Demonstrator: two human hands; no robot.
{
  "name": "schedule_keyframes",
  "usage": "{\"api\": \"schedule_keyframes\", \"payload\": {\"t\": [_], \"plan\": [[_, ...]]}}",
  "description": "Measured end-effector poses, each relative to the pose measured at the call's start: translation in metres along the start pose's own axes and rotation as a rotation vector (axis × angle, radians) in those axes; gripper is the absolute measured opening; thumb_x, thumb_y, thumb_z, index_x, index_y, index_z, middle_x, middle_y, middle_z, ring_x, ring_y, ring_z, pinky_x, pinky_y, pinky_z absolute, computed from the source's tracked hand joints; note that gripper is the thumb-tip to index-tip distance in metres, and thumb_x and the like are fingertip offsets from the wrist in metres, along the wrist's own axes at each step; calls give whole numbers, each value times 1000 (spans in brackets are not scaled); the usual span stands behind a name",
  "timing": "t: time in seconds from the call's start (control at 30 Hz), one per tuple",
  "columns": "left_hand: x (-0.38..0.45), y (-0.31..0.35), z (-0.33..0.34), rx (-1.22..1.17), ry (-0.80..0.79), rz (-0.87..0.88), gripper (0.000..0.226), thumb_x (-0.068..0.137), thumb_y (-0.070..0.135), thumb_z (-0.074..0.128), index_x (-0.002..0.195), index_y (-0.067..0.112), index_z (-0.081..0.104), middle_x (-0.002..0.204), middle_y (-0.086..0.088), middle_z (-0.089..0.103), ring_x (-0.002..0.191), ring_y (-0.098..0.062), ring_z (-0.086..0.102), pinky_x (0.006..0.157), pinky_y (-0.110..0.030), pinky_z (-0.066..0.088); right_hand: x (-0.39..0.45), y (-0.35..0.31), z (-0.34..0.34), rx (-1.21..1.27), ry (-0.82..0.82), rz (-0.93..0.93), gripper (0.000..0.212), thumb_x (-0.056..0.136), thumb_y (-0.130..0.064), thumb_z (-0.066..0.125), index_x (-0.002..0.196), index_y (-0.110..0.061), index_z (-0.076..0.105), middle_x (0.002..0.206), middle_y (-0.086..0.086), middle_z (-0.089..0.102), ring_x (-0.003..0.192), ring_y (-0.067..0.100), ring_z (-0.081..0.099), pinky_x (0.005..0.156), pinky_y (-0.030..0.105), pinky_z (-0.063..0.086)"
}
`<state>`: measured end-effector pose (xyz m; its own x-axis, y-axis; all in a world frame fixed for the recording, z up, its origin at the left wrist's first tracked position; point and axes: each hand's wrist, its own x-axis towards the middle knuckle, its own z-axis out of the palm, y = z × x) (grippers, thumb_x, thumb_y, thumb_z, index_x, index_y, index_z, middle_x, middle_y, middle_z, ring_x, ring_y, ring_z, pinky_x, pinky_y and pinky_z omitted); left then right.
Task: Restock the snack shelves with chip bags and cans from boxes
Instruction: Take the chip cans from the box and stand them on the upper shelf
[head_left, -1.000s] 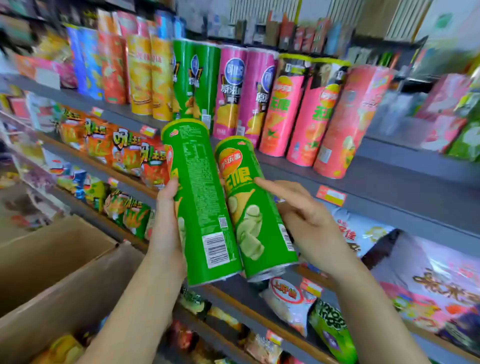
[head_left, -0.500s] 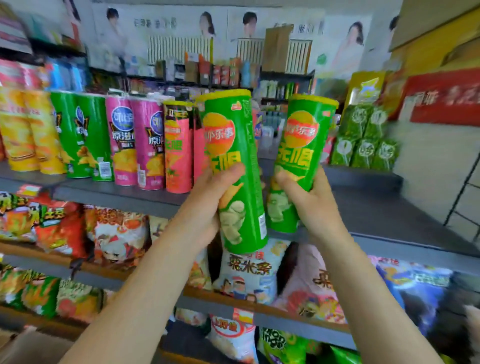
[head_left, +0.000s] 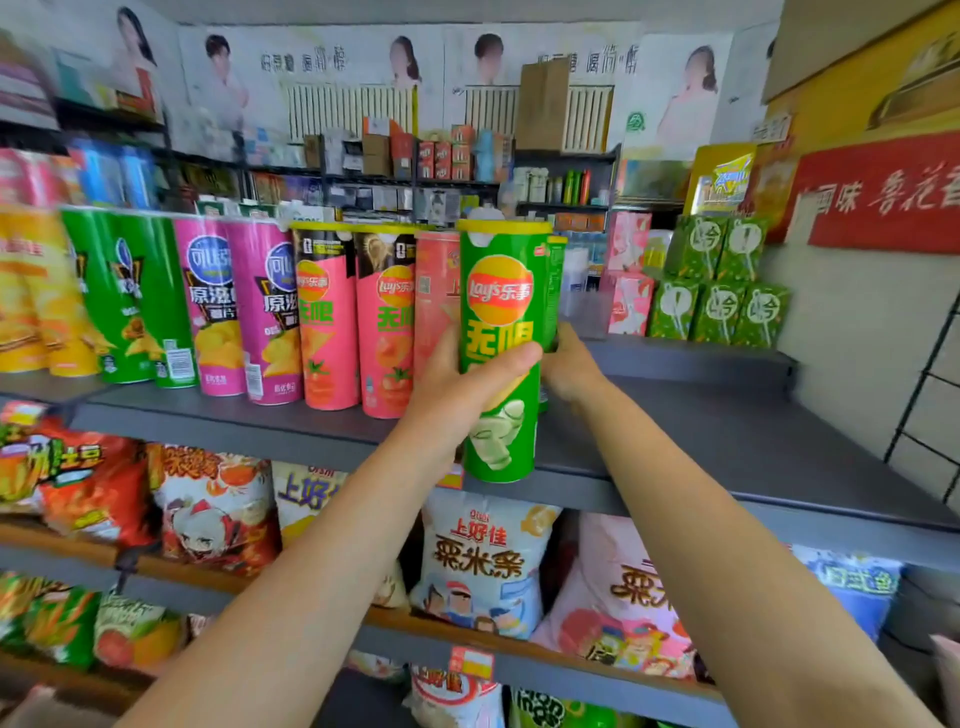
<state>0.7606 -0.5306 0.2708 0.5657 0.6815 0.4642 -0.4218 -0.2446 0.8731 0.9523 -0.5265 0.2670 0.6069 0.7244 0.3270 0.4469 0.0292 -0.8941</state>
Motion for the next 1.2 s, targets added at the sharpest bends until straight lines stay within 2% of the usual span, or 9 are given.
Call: {"api": "schedule_keyframes", "payload": {"t": [0.17, 0.3, 0.37, 0.43, 0.53, 0.63, 0.9, 1.07, 1.2], "plan": [[15, -16, 18, 189, -4, 49, 62, 66, 46, 82, 123, 39, 56, 110, 15, 73, 105, -6, 68, 95, -36, 53, -27, 0, -34, -43, 164, 12, 62, 99, -58, 42, 134, -9, 55, 131, 11, 60, 116, 24, 59, 99, 39, 46], [16, -35, 21, 355, -4, 89, 51, 89, 29, 74, 131, 33, 47, 113, 20, 65, 100, 15, 59, 87, -12, 45, -73, -5, -45, 104, 113, -12, 56, 103, -53, 35, 109, -5, 63, 78, 12, 67, 59, 17, 62, 55, 27, 46], [10, -46, 16, 485, -21, 145, 45, 92, 28, 70, 130, 32, 46, 114, 26, 59, 99, 21, 54, 84, -3, 41, -89, -1, -42, 14, -42, -65, 47, 100, -49, 48, 109, -4, 60, 72, 9, 64, 55, 17, 61, 53, 29, 46], [4, -58, 8, 577, -3, 175, 45, 91, 35, 70, 131, 27, 51, 119, 17, 62, 106, 7, 59, 91, -16, 48, -94, 5, -36, -113, -110, -116, 39, 92, -44, 66, 111, -11, 56, 71, 5, 64, 56, 12, 62, 57, 26, 48], [-4, -67, -5, 826, 145, 300, 31, 87, 27, 74, 113, 16, 61, 103, 5, 60, 91, -16, 61, 79, -40, 54, -89, 10, -26, -210, -37, -134, 39, 86, -38, 76, 106, -18, 50, 69, 2, 64, 49, 5, 58, 55, 22, 46], [-9, -64, -18, 967, 269, 374, 11, 87, 22, 71, 88, 18, 60, 85, 8, 51, 76, -17, 54, 64, -37, 46, -85, 11, -19, -208, 14, -125, 36, 85, -36, 78, 95, -20, 46, 68, 2, 63, 48, 4, 56, 54, 21, 44], [-4, -65, -47, 936, 202, 299, 9, 85, 16, 68, 88, 20, 60, 84, 7, 48, 74, -16, 52, 66, -32, 40, -84, 11, -11, -371, 80, -136, 23, 89, -31, 73, 78, -18, 57, 78, 0, 65, 69, 14, 58, 69, 28, 45], [-4, -59, -59, 873, 8, 266, 13, 86, 13, 67, 98, 17, 67, 94, 4, 60, 85, -9, 56, 81, -31, 49, -114, -1, 12, -249, 201, -289, 19, 91, -22, 71, 77, -11, 63, 71, -5, 63, 66, 3, 54, 64, 13, 41], [-29, -47, -92, 720, 160, 394, 7, 88, 12, 63, 85, 11, 69, 79, 7, 64, 74, -4, 59, 68, -18, 45, -151, -24, 67, -15, -31, -405, 22, 94, -15, 67, 74, -10, 61, 61, 6, 54, 59, 9, 46, 58, 29, 40]]}}
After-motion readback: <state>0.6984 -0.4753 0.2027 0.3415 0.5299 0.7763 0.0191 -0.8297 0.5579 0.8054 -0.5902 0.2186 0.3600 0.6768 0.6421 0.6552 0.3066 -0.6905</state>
